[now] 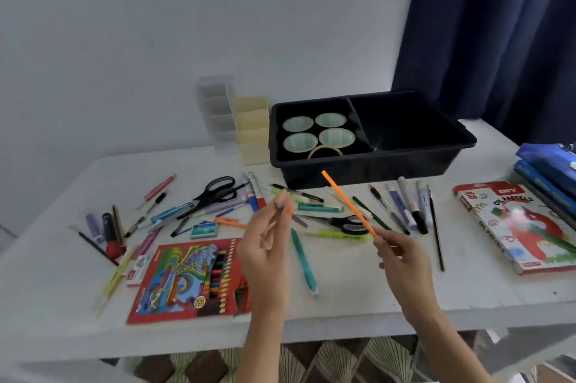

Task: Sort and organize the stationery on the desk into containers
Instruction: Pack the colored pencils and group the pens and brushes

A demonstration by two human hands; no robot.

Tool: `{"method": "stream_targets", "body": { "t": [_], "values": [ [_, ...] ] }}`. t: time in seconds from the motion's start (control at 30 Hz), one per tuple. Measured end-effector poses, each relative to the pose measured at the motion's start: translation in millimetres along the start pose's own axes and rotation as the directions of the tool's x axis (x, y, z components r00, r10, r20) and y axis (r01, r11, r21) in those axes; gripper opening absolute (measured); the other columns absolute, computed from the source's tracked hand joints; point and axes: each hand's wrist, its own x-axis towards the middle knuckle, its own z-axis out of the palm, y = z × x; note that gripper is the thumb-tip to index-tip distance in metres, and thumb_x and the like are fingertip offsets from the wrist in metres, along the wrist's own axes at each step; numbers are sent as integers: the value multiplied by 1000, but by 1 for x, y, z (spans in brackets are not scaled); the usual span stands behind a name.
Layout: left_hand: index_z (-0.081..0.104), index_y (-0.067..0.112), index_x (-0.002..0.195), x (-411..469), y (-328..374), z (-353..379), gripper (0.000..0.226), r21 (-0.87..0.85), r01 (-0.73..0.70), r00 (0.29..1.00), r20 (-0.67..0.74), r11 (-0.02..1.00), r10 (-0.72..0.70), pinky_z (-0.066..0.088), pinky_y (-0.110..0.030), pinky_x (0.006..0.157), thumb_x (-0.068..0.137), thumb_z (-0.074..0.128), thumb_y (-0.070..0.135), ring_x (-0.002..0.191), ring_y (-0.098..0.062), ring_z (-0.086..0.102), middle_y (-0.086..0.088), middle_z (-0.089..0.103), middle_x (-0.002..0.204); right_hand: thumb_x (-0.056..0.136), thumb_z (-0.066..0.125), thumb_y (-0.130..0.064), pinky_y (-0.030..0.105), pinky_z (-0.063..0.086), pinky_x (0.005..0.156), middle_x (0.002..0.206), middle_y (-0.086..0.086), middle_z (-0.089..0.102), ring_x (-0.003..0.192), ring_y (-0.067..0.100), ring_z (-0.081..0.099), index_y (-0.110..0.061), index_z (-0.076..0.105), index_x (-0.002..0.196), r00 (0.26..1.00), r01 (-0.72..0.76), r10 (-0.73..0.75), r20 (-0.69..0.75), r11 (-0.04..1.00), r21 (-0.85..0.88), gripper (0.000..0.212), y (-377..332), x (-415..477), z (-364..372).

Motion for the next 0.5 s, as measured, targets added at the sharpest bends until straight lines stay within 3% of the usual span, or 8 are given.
{"method": "stream_targets", "body": {
  "t": [0.13,0.27,0.4,0.5],
  "values": [
    [66,-1,108,17,10,-53,23,179,-194,981,61,965,185,51,-17,83,87,57,-2,99,-11,65,-6,68,102,87,63,-5,19,41,60,82,2,68,74,16,56,-19,74,90,999,47,-45,18,988,-145,18,5,-18,23],
    [65,6,113,26,12,-96,28,389,-322,944,203,863,260,48,-12,83,86,56,-1,98,-1,60,4,64,100,83,64,4,6,40,63,80,-1,67,75,10,57,-17,74,84,991,131,-120,60,963,-237,24,3,-32,35],
    [65,11,115,24,-4,-138,31,536,-378,913,352,755,207,52,-22,83,87,53,13,99,-7,58,3,61,102,80,62,13,11,38,62,79,0,63,77,18,57,-14,75,82,974,220,-180,137,897,-384,30,1,-38,33],
    [70,12,109,21,-21,-162,35,672,-445,881,447,592,155,53,-27,74,79,67,-3,89,-14,58,2,61,94,80,62,13,15,33,60,77,1,62,76,20,53,-15,75,80,970,235,-184,158,875,-423,31,-3,-44,32]
  ]
}}
